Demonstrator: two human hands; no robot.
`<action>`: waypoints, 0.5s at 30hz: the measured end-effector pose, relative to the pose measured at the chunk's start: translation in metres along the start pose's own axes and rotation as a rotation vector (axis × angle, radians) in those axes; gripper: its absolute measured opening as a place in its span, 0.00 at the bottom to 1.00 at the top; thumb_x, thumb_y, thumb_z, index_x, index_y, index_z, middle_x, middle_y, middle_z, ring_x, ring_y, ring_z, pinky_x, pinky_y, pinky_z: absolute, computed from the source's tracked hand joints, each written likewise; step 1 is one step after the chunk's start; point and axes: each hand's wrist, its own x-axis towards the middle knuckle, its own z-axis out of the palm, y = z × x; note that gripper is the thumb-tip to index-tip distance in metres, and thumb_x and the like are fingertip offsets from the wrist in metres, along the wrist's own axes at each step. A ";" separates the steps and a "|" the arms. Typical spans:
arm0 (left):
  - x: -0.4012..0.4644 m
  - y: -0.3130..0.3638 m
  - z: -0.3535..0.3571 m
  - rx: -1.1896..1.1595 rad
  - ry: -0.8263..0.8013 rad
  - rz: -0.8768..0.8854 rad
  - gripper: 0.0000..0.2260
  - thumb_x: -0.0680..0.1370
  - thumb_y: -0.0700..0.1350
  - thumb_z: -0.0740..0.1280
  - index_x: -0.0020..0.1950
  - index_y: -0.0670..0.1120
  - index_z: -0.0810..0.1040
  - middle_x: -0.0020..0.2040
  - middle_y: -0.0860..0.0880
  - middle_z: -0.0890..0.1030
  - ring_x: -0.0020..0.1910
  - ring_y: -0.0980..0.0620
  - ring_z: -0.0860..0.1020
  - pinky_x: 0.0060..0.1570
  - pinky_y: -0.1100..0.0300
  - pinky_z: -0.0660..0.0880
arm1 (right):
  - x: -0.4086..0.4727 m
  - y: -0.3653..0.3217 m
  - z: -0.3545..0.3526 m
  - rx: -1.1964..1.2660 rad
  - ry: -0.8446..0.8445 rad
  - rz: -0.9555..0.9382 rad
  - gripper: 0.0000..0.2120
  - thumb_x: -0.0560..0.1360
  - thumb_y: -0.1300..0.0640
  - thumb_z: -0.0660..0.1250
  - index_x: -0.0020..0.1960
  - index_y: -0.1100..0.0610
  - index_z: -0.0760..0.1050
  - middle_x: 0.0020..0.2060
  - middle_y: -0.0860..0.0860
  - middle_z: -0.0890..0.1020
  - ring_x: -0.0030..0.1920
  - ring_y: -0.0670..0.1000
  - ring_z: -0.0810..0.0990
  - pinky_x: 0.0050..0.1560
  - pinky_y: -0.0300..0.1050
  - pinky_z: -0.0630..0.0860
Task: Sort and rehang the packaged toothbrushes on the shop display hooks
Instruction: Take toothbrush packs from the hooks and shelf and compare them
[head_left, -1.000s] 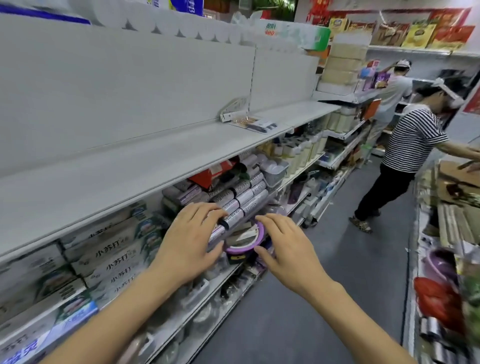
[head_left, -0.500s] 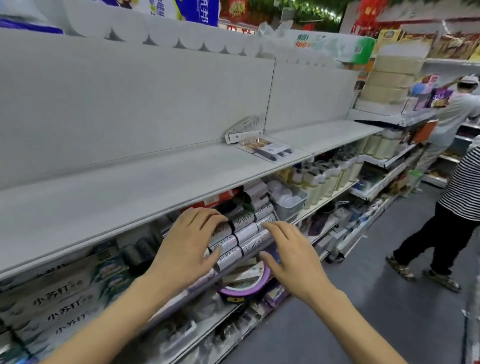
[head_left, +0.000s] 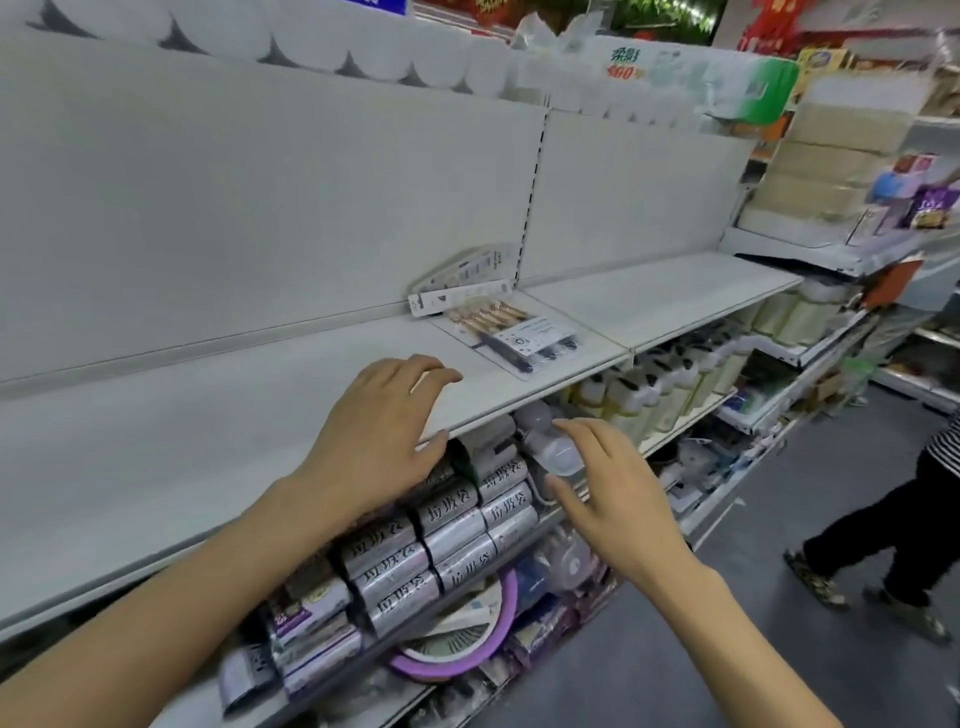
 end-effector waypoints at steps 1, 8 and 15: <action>0.010 -0.002 0.003 0.008 -0.011 -0.013 0.24 0.76 0.53 0.64 0.72 0.51 0.69 0.68 0.51 0.72 0.64 0.46 0.72 0.67 0.49 0.69 | 0.012 0.008 -0.002 0.008 0.008 -0.002 0.25 0.78 0.48 0.67 0.73 0.53 0.68 0.67 0.49 0.74 0.67 0.51 0.71 0.67 0.50 0.72; 0.075 -0.012 0.037 0.120 -0.002 -0.023 0.20 0.77 0.46 0.66 0.69 0.46 0.73 0.66 0.47 0.76 0.58 0.42 0.77 0.60 0.46 0.75 | 0.095 0.073 0.002 0.082 0.009 -0.063 0.25 0.80 0.48 0.65 0.75 0.54 0.66 0.69 0.50 0.72 0.69 0.51 0.68 0.69 0.49 0.69; 0.164 -0.026 0.076 0.207 -0.061 -0.161 0.21 0.76 0.39 0.68 0.70 0.44 0.74 0.67 0.45 0.77 0.62 0.41 0.77 0.60 0.46 0.76 | 0.201 0.131 0.022 0.224 -0.056 -0.096 0.25 0.81 0.47 0.64 0.74 0.54 0.67 0.68 0.50 0.74 0.68 0.52 0.68 0.65 0.46 0.67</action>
